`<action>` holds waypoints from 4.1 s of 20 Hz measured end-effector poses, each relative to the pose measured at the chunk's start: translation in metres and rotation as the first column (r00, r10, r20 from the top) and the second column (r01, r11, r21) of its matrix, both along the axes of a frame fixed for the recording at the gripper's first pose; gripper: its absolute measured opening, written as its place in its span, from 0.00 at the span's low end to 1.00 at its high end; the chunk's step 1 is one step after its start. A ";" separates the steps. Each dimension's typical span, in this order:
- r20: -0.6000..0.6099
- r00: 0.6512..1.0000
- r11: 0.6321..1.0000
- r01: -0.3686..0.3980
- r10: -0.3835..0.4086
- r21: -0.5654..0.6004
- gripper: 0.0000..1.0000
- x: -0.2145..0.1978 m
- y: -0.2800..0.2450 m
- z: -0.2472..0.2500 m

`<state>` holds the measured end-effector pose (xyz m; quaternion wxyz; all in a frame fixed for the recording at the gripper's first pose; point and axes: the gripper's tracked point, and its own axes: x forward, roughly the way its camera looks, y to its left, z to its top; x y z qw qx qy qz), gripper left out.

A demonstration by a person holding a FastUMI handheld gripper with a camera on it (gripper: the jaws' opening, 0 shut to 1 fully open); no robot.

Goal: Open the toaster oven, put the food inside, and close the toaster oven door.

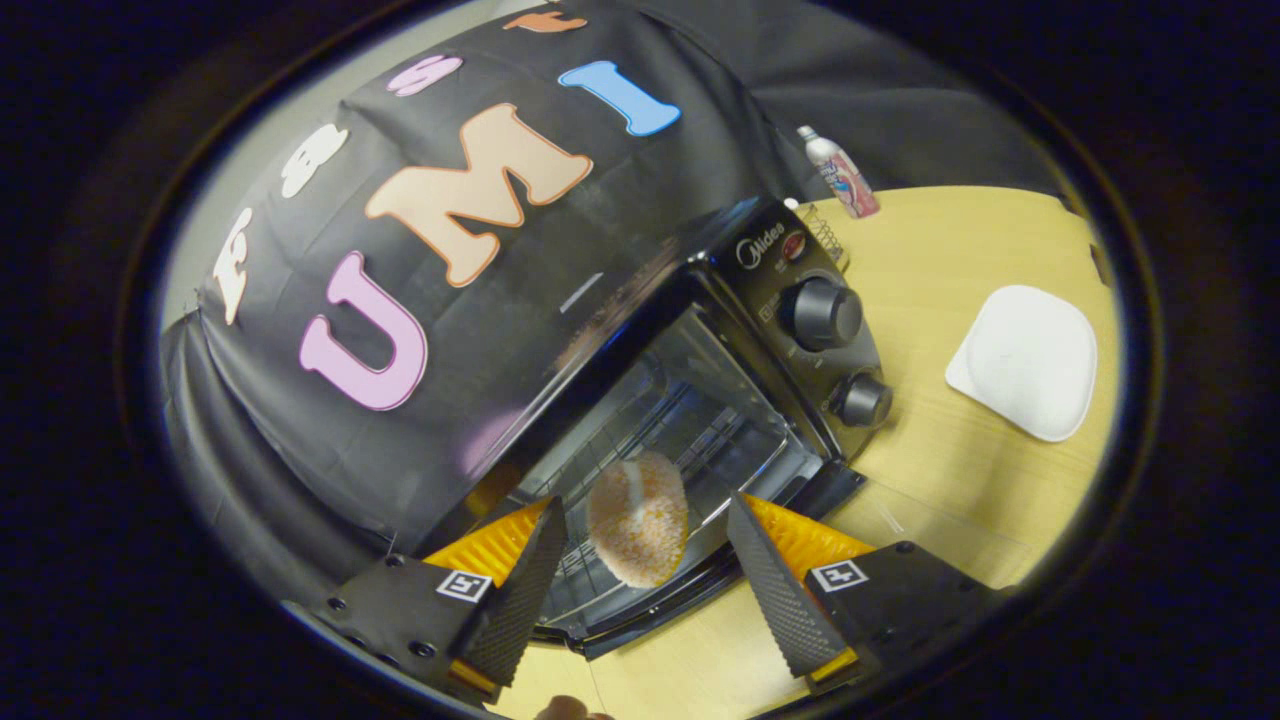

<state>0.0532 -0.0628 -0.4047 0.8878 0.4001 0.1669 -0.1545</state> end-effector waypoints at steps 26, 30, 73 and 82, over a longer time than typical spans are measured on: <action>-0.454 0.840 0.787 -0.484 0.297 -0.381 1.00 -0.203 0.043 -0.077; -0.489 0.813 0.770 -0.522 0.318 -0.367 1.00 -0.197 0.044 -0.098; -0.111 0.943 0.805 -0.327 0.314 -0.496 1.00 -0.050 0.037 0.070; -0.068 0.961 0.838 -0.268 0.269 -0.476 1.00 -0.020 0.027 0.080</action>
